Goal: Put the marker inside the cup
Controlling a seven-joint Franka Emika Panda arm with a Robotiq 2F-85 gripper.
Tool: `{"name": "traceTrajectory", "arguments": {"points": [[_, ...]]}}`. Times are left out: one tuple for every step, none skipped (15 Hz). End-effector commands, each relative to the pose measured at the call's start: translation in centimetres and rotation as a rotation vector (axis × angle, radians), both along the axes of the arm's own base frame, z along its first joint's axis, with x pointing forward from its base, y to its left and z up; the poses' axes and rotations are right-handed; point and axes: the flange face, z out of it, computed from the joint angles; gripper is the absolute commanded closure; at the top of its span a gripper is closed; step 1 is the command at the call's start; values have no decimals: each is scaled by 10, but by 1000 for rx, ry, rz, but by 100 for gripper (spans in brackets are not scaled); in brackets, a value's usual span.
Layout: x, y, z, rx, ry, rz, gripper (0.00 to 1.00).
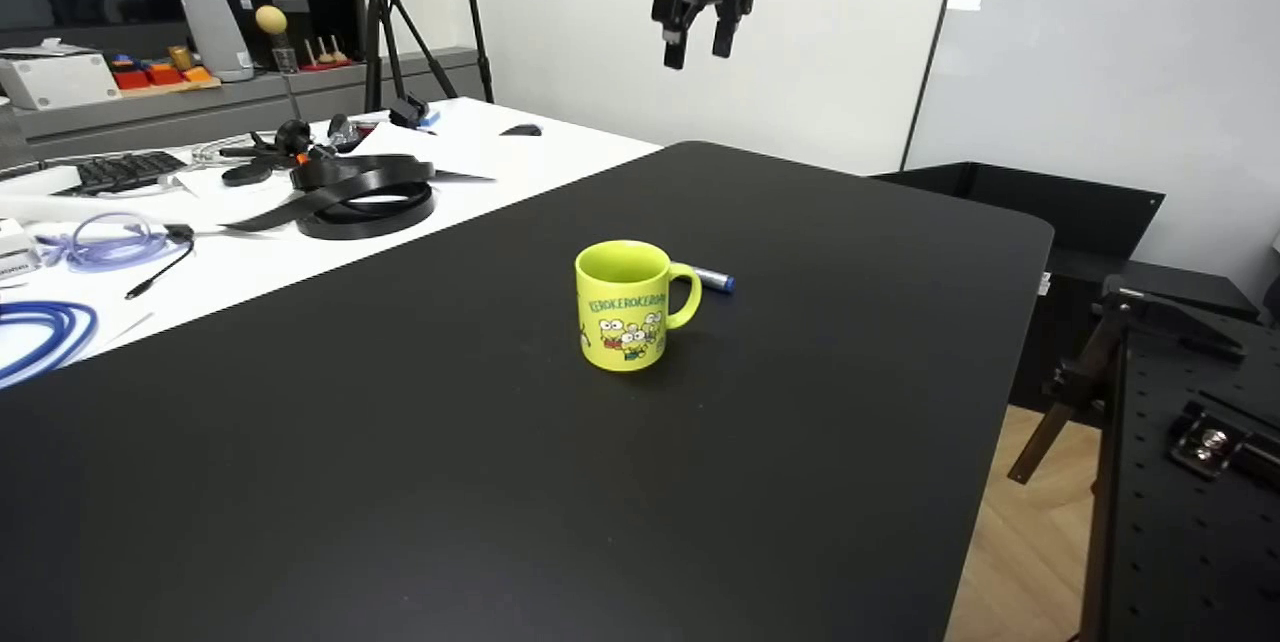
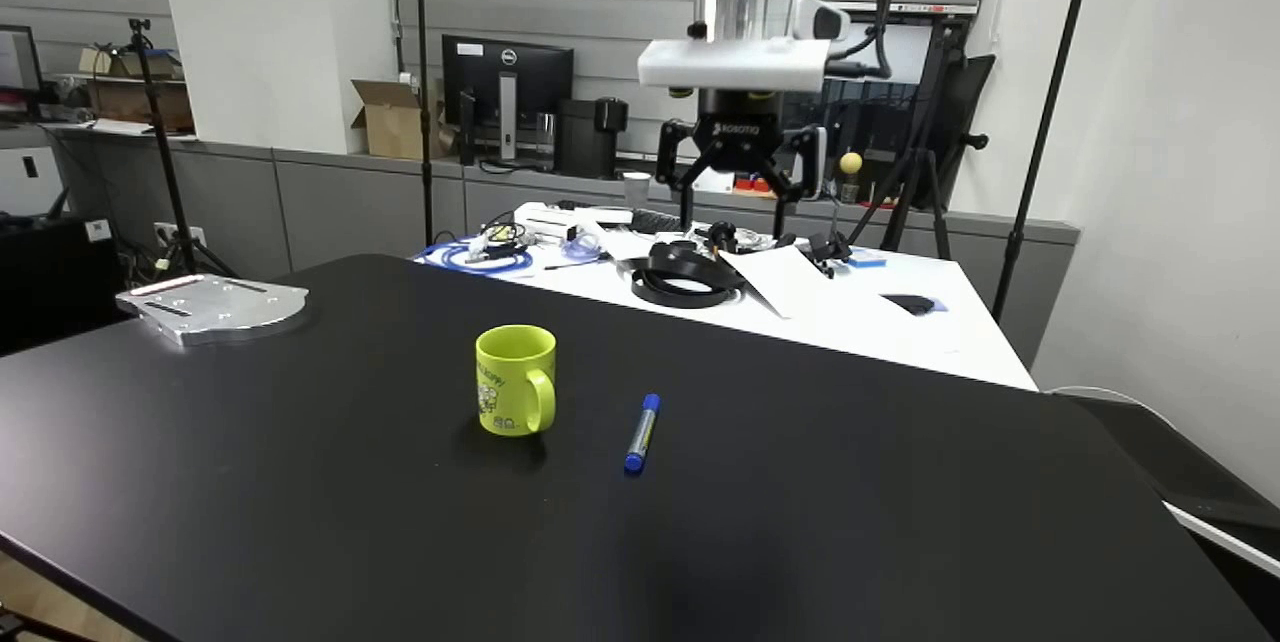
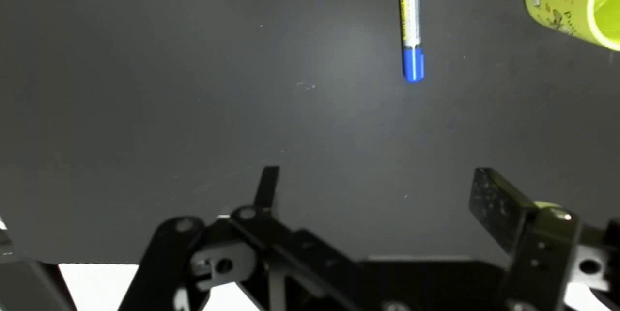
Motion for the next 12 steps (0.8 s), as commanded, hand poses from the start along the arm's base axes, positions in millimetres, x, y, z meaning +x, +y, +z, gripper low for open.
{"name": "traceTrajectory", "arguments": {"points": [[4,23,-29,24,44,65,0],[3,28,-33,22,54,80,0],[4,25,-30,19,47,58,0],[5,29,-36,23,56,68,0],[5,31,-38,25,60,74,0],[5,31,-39,25,60,78,0],[5,31,-38,24,60,80,0],[7,31,-44,31,68,90,0],[9,33,-53,31,81,100,0],[12,36,-61,43,82,103,0],[13,41,-71,52,89,116,0],[16,46,-85,50,105,132,0]]}}
